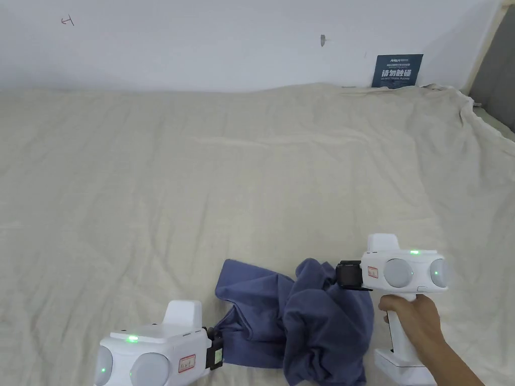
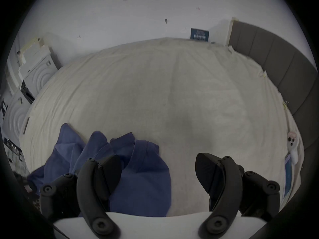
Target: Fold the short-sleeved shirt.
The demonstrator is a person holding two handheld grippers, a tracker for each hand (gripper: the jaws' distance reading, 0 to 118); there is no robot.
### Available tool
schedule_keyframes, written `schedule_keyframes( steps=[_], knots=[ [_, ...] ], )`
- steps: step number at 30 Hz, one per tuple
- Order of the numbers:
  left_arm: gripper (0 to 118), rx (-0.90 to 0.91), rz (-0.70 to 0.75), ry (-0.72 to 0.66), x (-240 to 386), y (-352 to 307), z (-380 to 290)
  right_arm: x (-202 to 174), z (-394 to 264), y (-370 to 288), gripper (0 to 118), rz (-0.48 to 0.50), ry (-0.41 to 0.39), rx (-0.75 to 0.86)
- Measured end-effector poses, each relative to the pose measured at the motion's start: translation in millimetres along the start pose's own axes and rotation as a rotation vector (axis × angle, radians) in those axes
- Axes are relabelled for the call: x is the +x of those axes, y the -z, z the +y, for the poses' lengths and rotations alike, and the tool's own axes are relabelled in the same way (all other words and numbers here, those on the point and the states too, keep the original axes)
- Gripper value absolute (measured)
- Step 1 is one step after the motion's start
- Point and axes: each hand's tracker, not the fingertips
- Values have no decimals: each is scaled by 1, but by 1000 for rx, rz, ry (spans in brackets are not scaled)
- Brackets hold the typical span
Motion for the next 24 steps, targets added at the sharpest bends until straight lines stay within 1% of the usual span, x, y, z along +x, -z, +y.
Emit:
schedule_keyframes(
  steps=[2,4,5,6,7,8,9,10,13,15,16,17,20,21,24],
  knots=[
    [0,-5,-2,-5,-1,1,0,2,4,11,87,3,38,-41],
    [0,-2,-4,-9,-1,1,-1,4,4,22,76,26,65,-84],
    [0,-2,-4,-12,-1,1,-1,5,3,25,73,26,88,-101],
    [0,-1,-5,-15,-2,1,-1,4,3,29,73,15,86,-117],
    [0,0,-6,-19,-2,1,-2,2,1,29,53,17,69,-123],
    [0,1,-8,-21,-3,1,-2,-1,-1,29,37,25,37,-125],
    [0,2,-10,-22,-3,0,-2,-8,-7,17,20,35,-12,-115],
    [0,4,-12,-22,-3,-2,-2,-11,-9,13,9,35,-38,-94],
    [0,10,-26,-30,-5,-5,-2,-17,-14,-13,8,31,-109,-54],
    [0,19,-38,-41,-6,-9,-2,-15,-16,-33,8,17,-125,-16],
    [0,24,-44,-49,-7,-11,-2,-11,-17,-45,8,26,-118,4],
    [0,28,-50,-57,-8,-13,-2,3,-13,-50,8,37,-98,35],
    [0,45,-65,-81,-14,-22,1,22,-11,-90,8,66,-41,101],
    [0,55,-70,-89,-16,-25,3,33,-8,-101,8,69,-37,130],
    [0,96,-71,-120,-25,-39,11,52,-3,-143,8,73,-11,210]
  ],
)
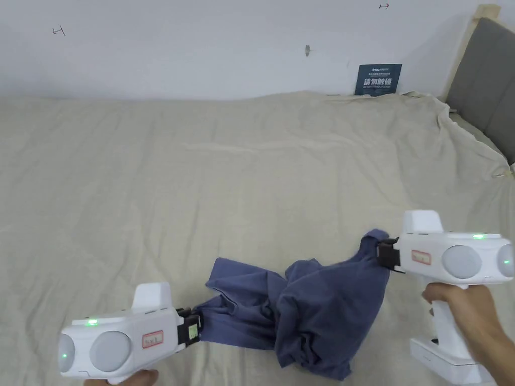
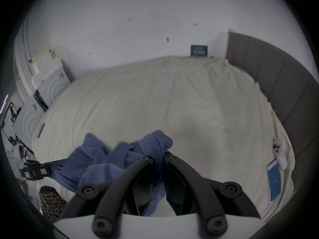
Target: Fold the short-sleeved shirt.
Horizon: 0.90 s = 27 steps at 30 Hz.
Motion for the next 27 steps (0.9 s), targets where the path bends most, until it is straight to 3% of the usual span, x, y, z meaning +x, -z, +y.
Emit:
schedule_keyframes(
  steps=[8,12,20,27],
  knots=[
    [0,165,45,-28,-24,-57,58,39,35,-95,8,0,129,196],
    [0,255,93,-10,-36,-86,95,47,52,-123,8,-63,102,260],
    [0,352,122,-22,-50,-119,162,49,79,-138,8,-59,128,329],
    [0,424,134,-41,-44,-128,215,24,121,-127,8,-49,108,414]
  ],
)
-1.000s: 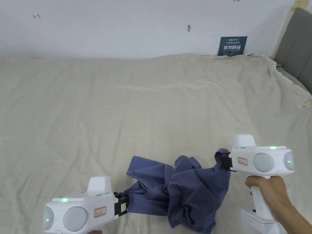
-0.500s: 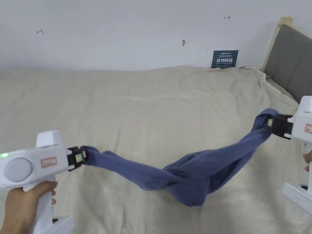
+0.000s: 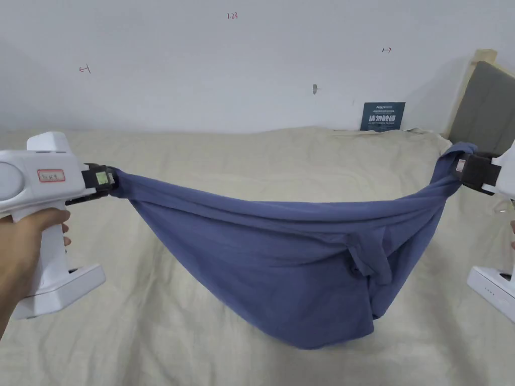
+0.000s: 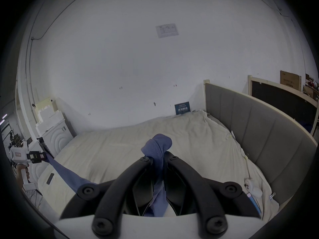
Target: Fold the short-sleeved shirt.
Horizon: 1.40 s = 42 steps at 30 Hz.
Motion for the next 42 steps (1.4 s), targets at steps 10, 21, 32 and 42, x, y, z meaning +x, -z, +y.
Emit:
schedule_keyframes(
  steps=[10,21,32,42],
  knots=[
    [0,141,43,-9,7,8,88,-40,79,46,8,-1,-47,112],
    [0,209,122,129,33,37,153,-42,134,115,8,-35,-98,180],
    [0,142,197,229,27,97,93,-32,62,153,8,-101,-146,106],
    [0,25,194,190,-7,113,-18,-17,-48,138,8,-120,-135,-58]
  ],
)
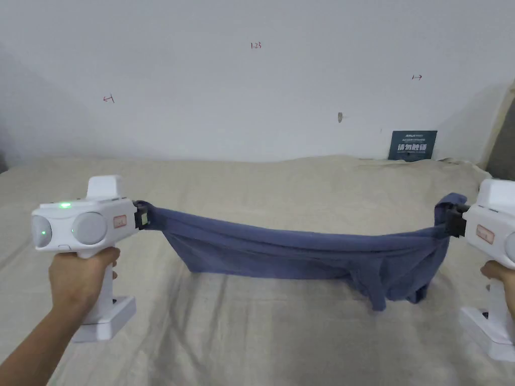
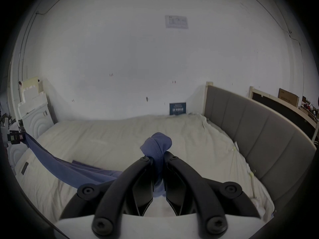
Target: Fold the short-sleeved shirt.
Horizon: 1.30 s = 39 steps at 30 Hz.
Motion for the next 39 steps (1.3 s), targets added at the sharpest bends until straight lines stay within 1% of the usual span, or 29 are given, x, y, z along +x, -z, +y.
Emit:
schedule_keyframes(
  steps=[5,9,11,13,15,19,24,26,32,39],
  knots=[
    [0,-62,2,-22,-10,-12,-63,-1,-54,-22,8,16,11,-72],
    [0,-123,13,-46,-20,-32,-122,1,-100,-46,8,41,42,-119],
    [0,-164,19,-48,-25,-44,-150,2,-121,-62,8,53,70,-145],
    [0,-199,32,-25,-30,-57,-177,7,-142,-79,8,77,124,-171],
    [0,-242,30,-15,-35,-69,-200,8,-160,-96,8,74,159,-179],
    [0,-285,35,-34,-45,-94,-235,7,-195,-131,8,73,193,-196],
    [0,-314,39,-12,-55,-128,-263,7,-224,-171,8,54,208,-225],
    [0,-323,41,-12,-59,-142,-272,8,-234,-185,8,49,210,-239],
    [0,-345,49,7,-63,-173,-289,5,-265,-216,8,29,173,-296],
    [0,-386,52,18,-47,-159,-300,-2,-290,-206,8,-13,92,-378]
  ],
)
